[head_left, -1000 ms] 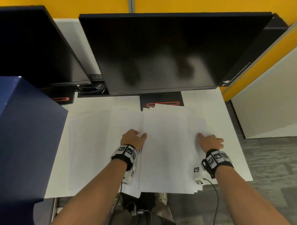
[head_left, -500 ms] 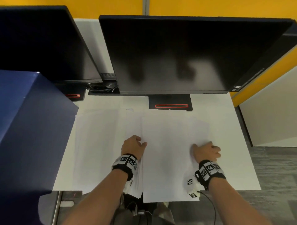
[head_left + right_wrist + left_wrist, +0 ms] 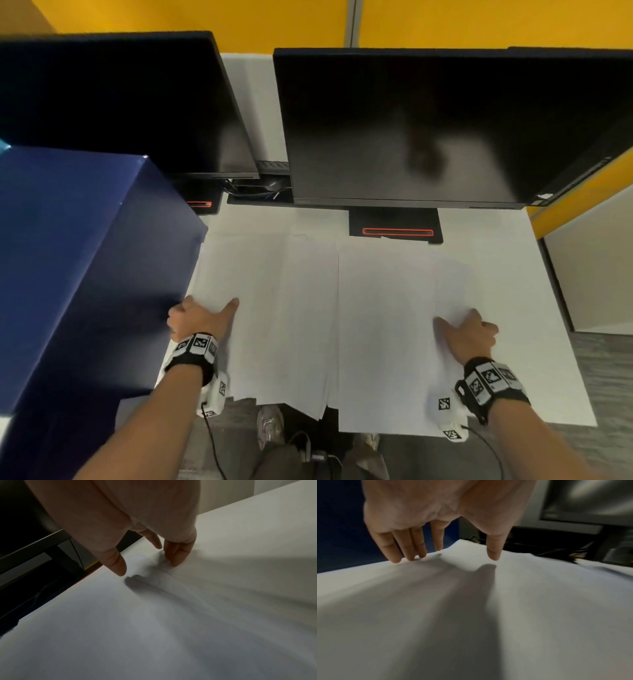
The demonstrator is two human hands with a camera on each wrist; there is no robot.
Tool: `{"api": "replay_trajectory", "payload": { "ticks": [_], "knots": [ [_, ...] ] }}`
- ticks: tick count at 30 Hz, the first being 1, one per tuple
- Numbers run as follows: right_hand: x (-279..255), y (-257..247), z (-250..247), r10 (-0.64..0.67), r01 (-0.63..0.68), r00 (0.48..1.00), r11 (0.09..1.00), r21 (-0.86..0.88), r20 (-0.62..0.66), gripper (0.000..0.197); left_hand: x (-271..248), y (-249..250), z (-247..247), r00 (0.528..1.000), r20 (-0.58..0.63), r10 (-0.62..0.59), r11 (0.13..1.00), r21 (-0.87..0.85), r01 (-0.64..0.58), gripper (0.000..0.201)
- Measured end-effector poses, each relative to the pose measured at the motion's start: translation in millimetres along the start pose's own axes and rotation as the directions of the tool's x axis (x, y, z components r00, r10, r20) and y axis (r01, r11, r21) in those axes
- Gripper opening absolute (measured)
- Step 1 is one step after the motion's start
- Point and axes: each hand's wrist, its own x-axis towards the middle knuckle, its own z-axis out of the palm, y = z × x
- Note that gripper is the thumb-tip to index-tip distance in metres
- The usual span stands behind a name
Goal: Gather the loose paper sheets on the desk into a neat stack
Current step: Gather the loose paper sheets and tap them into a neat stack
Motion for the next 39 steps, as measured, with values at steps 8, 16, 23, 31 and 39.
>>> {"api": "replay_trajectory", "payload": {
  "ticks": [8,16,23,31,39],
  "knots": [
    [-19,-25,22,-0.132,0.136,0.989,0.989,-0.054,0.070,0.091,-25,24,21,0.984,0.102,0.145,0.960,-0.257,-0.115,0.072],
    [-21,-17,19,-0.183,0.188,0.982,0.972,-0.144,0.047,0.086,-36,33,-41,0.921,-0.149,0.359,0.892,-0.234,-0.386,0.036],
    [-19,-15,21,-0.201,0.204,0.979,0.964,-0.172,0.034,0.086,-76,48,-102,0.818,-0.249,0.518,0.744,-0.340,-0.575,0.021],
    [-25,-25,17,-0.188,0.179,0.982,0.949,-0.259,-0.011,0.097,-102,69,-181,0.685,-0.459,0.566,0.459,-0.514,-0.724,0.014],
    [-81,-108,10,-0.648,0.573,0.754,0.729,0.374,0.109,0.084,-97,93,-208,0.644,-0.660,0.387,0.259,-0.593,-0.763,0.022]
  ]
}}
